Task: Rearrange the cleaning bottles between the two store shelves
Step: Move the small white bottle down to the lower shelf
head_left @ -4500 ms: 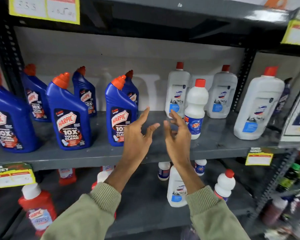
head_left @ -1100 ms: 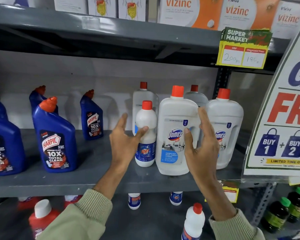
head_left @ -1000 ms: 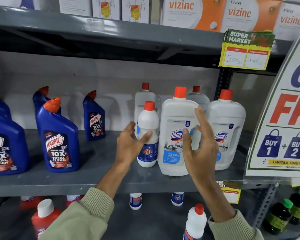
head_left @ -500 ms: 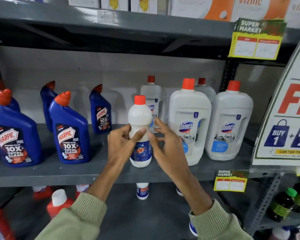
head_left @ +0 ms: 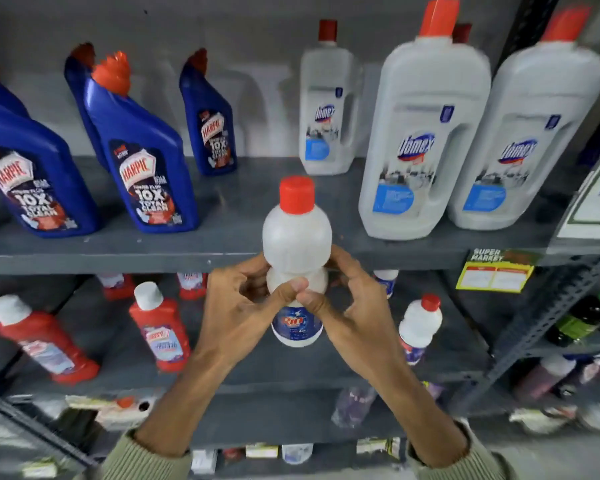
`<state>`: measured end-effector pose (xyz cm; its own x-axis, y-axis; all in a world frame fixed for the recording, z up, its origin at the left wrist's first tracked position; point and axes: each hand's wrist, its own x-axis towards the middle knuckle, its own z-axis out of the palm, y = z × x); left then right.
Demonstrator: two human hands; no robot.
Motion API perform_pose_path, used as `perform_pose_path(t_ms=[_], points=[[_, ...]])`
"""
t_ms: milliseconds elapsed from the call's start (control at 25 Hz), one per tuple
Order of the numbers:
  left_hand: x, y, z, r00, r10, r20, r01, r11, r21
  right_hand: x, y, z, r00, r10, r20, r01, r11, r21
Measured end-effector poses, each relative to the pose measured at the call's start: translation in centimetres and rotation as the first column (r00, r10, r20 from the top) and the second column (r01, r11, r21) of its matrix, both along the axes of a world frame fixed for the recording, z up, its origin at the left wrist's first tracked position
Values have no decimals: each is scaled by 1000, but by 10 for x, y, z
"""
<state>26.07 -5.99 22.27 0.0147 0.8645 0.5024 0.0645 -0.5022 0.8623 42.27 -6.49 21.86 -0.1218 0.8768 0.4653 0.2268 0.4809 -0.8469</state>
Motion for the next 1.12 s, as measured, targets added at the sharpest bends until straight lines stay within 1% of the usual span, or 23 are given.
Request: perform_pose_path(t_ms=[80,200,360,480,640,840,1120], points=[[3,3,-35,999,-28,-26,27,998,-52,6,0,-35,998,-49,28,51,997,-58],[7,18,-89,999,-47,-22,43,986,-160,12,10,-85,995,-95,28,98,983,-156],[18,48,-156,997,-72,-22,60,937,-343,21,33,-145,990,-140,32,143,951,-276],[27,71,-187,997,-70,-34,50,906,-421,24,54,-176,983,-175,57,184,925,-333],[38,101,-208,998,-35,-60,2,881,-474,26,86,-200,981,-194,14,184,900,-395],[45,117,-227,997,16,-74,-52,852,-521,25,108,-221,976,-212,45,209,864,-458],[40,126,-243,995,-5,-97,-48,839,-541,21,112,-235,983,-167,76,182,858,-480]])
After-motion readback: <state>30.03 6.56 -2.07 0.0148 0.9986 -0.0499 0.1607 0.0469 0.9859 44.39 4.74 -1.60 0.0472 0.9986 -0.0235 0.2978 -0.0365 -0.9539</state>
